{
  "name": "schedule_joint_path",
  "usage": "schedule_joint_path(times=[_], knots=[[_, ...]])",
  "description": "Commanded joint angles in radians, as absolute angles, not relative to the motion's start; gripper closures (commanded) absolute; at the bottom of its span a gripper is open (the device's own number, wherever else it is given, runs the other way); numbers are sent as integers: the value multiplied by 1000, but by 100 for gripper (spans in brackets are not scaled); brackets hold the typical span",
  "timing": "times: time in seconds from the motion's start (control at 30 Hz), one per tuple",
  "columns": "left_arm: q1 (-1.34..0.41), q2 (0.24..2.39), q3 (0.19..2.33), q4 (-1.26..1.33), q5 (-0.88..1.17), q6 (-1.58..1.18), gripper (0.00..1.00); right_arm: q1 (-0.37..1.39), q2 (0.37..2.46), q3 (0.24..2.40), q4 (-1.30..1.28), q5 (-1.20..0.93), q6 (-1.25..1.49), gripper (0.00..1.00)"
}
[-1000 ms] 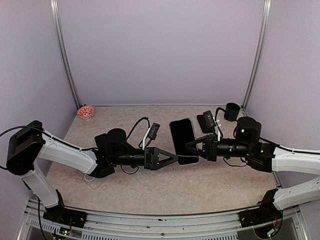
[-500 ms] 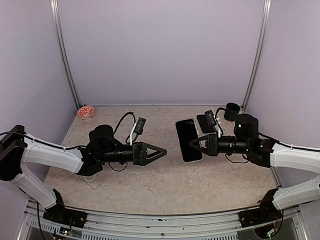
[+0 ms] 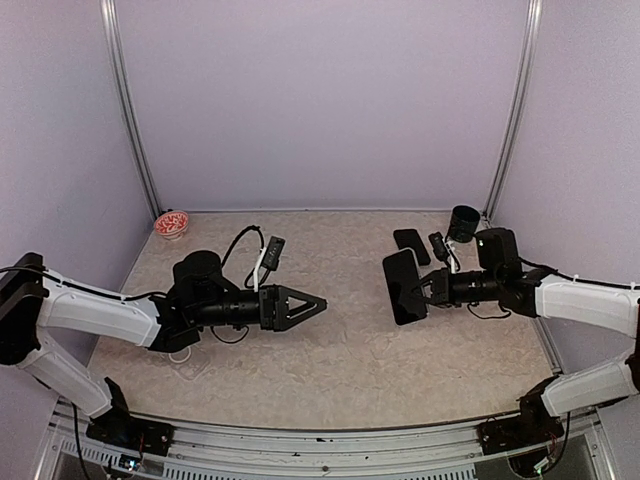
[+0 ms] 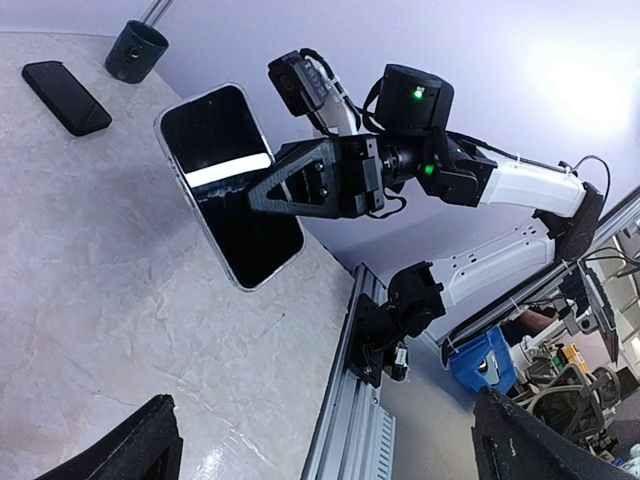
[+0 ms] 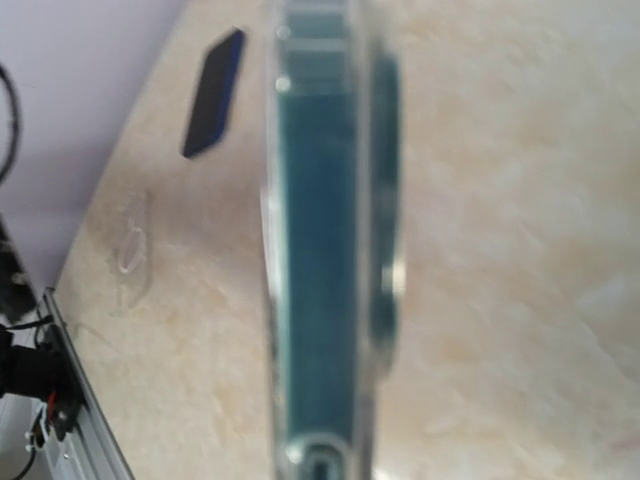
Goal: Put the phone into the phone case
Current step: Place the phone with the phone case at the center of the board.
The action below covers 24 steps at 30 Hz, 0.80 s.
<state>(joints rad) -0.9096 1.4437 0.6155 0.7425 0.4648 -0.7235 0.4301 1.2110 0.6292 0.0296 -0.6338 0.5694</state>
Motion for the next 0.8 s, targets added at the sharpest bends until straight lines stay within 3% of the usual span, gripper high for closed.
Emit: schedule_joint_path(times=[0.0, 0.77], knots=[[-899, 1412, 597, 732, 459, -698, 1, 378, 1239, 674, 6, -711, 519, 100], [-897, 1438, 559, 799, 454, -737, 1, 206, 1421, 714, -88, -737, 415, 100]])
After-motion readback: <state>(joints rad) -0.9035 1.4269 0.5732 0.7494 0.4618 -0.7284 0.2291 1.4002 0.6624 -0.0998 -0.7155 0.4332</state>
